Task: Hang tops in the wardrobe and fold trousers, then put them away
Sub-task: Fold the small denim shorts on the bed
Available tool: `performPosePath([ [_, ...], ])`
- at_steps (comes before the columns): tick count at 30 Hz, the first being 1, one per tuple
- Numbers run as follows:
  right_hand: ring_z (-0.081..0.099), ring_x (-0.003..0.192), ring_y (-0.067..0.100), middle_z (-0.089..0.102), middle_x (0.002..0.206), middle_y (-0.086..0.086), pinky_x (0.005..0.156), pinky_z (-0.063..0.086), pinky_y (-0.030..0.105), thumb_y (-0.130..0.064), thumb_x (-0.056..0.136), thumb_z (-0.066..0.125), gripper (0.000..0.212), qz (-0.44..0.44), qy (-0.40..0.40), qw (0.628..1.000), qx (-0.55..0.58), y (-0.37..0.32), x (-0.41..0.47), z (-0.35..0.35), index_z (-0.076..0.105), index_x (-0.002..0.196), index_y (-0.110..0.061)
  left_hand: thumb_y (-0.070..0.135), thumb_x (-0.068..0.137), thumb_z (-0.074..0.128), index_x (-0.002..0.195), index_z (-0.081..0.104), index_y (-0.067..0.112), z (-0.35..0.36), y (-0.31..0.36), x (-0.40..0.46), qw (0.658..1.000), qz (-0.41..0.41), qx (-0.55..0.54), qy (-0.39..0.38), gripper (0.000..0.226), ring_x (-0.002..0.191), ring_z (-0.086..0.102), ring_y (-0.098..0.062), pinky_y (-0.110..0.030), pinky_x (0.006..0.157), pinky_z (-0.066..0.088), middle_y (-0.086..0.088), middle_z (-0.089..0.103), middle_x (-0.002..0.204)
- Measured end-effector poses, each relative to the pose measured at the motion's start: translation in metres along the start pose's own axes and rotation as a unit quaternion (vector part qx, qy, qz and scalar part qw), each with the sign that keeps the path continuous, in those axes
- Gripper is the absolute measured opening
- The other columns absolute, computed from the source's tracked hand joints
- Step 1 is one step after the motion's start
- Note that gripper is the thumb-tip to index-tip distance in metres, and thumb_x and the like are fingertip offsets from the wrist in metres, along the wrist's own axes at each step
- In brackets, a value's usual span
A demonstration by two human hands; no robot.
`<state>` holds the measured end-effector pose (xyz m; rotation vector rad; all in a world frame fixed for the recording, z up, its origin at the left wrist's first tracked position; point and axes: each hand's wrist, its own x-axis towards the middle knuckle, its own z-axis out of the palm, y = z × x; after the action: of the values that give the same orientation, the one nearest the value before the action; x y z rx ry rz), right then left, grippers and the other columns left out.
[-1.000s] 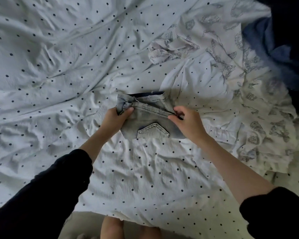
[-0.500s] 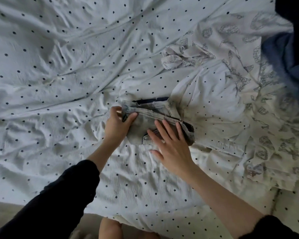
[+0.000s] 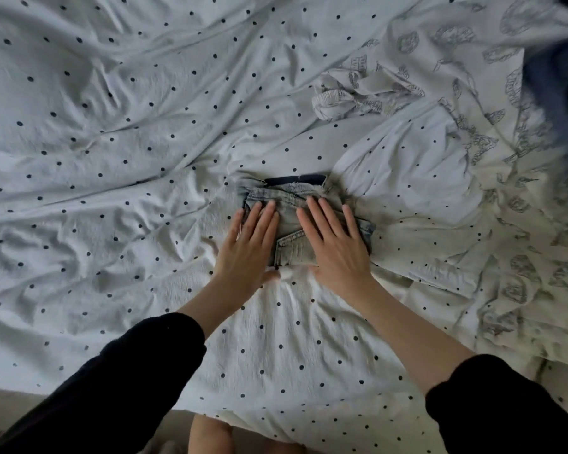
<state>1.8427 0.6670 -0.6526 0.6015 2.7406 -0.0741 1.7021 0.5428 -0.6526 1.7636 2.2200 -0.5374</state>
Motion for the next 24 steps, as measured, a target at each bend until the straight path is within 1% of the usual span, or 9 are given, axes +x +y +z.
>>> performPosePath([
  [3,0.010,0.145,0.025,0.010,0.158,0.010,0.117,0.011,0.050,-0.015,0.090,0.040,0.070,0.005,0.045,0.998,-0.032,0.005,0.001,-0.002,0.002,0.149,-0.015,0.046,0.096,0.041,0.141,-0.022,-0.004,-0.012,0.009,0.017,0.999,-0.026,0.015,0.018,0.093,0.142,-0.016,-0.032,-0.047,0.113,-0.014,-0.020,-0.017,0.154],
  [6,0.024,0.142,0.023,0.026,0.154,0.010,0.115,0.024,0.046,-0.014,0.091,0.019,0.057,-0.007,0.068,0.995,-0.073,0.006,0.005,-0.004,0.023,0.148,-0.012,0.014,0.098,0.035,0.143,0.028,-0.003,-0.014,0.014,0.017,0.993,-0.011,0.017,0.118,0.049,0.140,0.025,-0.030,-0.045,0.115,0.023,-0.022,0.028,0.150],
  [7,0.032,0.139,0.022,0.034,0.150,0.009,0.112,0.031,0.044,-0.014,0.092,0.019,0.055,-0.005,0.074,0.994,-0.077,0.005,0.004,-0.009,0.034,0.145,-0.013,0.009,0.094,0.041,0.135,0.047,0.001,-0.015,0.013,0.013,0.989,0.005,0.008,0.150,0.043,0.133,0.041,-0.028,-0.041,0.108,0.037,-0.018,0.044,0.141],
  [9,0.046,0.131,0.022,0.048,0.141,0.010,0.103,0.043,0.043,-0.012,0.091,0.024,0.052,-0.006,0.101,0.993,-0.062,0.002,0.001,-0.016,0.051,0.135,-0.013,0.003,0.082,0.062,0.122,0.062,0.003,-0.013,0.013,0.007,0.981,0.019,-0.002,0.192,0.040,0.122,0.054,-0.027,-0.040,0.097,0.048,-0.017,0.057,0.129],
  [12,0.059,0.117,0.026,0.061,0.126,0.016,0.091,0.052,0.043,-0.010,0.089,0.029,0.046,-0.007,0.143,0.990,-0.018,0.000,-0.010,-0.039,0.064,0.119,-0.009,-0.010,0.060,0.076,0.114,0.063,-0.009,-0.030,0.008,-0.007,0.971,0.014,-0.082,0.223,0.055,0.114,0.057,-0.038,-0.050,0.091,0.050,-0.028,0.058,0.121],
  [16,0.065,0.105,0.029,0.067,0.113,0.018,0.083,0.056,0.041,-0.007,0.089,0.033,0.041,-0.027,0.167,0.986,-0.010,-0.005,-0.033,-0.074,0.069,0.109,-0.006,-0.022,0.061,0.066,0.115,0.057,-0.017,-0.054,0.009,-0.039,0.955,-0.005,-0.202,0.219,0.055,0.113,0.053,-0.051,-0.063,0.090,0.044,-0.037,0.053,0.122],
  [18,0.066,0.103,0.029,0.068,0.110,0.017,0.081,0.057,0.040,-0.006,0.087,0.039,0.037,-0.063,0.170,0.983,-0.029,-0.012,-0.044,-0.097,0.070,0.106,-0.006,-0.021,0.065,0.066,0.119,0.055,-0.016,-0.064,0.012,-0.064,0.941,-0.046,-0.264,0.206,0.055,0.116,0.050,-0.051,-0.063,0.096,0.040,-0.036,0.051,0.126],
  [20,0.066,0.105,0.028,0.068,0.111,0.015,0.081,0.057,0.040,-0.008,0.080,0.063,0.026,-0.120,0.167,0.977,-0.050,-0.027,-0.050,-0.134,0.071,0.105,-0.008,-0.020,0.066,0.068,0.121,0.054,-0.014,-0.079,0.009,-0.098,0.922,-0.101,-0.315,0.202,0.057,0.119,0.049,-0.049,-0.060,0.101,0.037,-0.033,0.050,0.128],
  [24,0.065,0.105,0.029,0.069,0.109,0.015,0.079,0.057,0.040,-0.011,0.066,0.081,0.037,-0.184,0.154,0.969,-0.068,-0.071,-0.050,-0.206,0.072,0.101,-0.007,-0.017,0.071,0.059,0.128,0.049,-0.011,-0.106,-0.016,-0.158,0.889,-0.179,-0.354,0.227,0.058,0.129,0.041,-0.045,-0.054,0.110,0.030,-0.030,0.044,0.137],
])
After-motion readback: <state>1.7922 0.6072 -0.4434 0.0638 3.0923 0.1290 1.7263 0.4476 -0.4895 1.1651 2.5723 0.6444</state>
